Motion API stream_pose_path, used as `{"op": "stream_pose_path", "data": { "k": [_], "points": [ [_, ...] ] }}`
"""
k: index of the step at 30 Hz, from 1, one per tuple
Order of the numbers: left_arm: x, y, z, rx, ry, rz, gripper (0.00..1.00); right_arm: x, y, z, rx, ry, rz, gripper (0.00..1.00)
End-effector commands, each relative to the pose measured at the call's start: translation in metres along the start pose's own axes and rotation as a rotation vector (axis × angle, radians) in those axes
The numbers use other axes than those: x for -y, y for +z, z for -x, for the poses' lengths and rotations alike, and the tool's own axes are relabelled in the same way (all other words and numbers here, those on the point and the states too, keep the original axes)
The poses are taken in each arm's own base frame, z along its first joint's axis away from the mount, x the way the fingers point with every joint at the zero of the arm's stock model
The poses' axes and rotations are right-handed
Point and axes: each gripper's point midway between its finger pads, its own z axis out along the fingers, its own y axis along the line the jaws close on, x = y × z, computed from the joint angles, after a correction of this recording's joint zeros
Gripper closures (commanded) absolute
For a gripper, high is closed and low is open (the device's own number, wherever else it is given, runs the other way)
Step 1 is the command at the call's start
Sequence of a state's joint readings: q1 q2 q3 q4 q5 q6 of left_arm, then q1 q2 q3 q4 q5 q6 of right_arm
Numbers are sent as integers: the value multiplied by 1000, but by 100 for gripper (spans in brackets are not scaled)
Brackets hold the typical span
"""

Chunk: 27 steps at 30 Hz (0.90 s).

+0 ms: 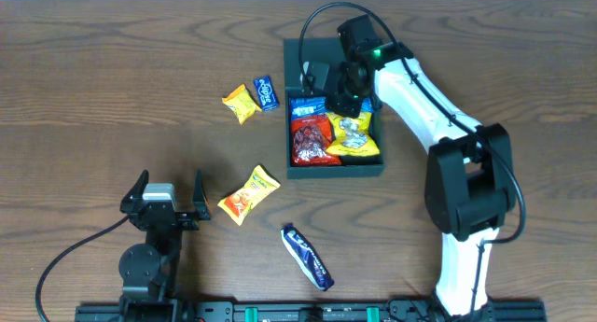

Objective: Pack container
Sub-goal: 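Lower the blue bar into the box's back edge and release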

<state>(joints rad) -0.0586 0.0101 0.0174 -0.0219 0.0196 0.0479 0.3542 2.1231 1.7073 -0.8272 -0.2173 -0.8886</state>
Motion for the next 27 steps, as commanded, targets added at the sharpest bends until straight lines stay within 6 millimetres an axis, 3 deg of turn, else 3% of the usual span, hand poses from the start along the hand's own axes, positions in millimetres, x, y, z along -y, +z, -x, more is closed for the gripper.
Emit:
{"op": "stream_pose_path", "data": {
  "k": [1,3,4,5,7,10,12,21,27],
  "points": [
    [-3,0,-19,-63,-9,15,5,14,-44,14,21,95,-118,93],
    [-3,0,-19,-63,-9,15,5,19,-50,1,-42,160,-162,99],
    [-3,0,-19,-63,-9,15,5,17,-50,-6,-77,171,-164,80],
    [-3,0,-19,-63,-9,15,5,12,-49,-9,-89,173,-140,73],
    [-3,0,-19,-63,-9,15,5,5,-48,-4,-57,173,-99,81],
    [-3,0,-19,-63,-9,15,5,-3,-47,8,6,170,-49,79],
    [-3,0,-19,-63,-9,15,5,-2,-47,13,26,167,-47,87],
    [-3,0,-19,-63,-9,15,5,-2,-47,23,78,159,-34,85],
    [-3,0,-19,-63,-9,15,5,-6,-37,17,74,132,-24,83]
  ]
}}
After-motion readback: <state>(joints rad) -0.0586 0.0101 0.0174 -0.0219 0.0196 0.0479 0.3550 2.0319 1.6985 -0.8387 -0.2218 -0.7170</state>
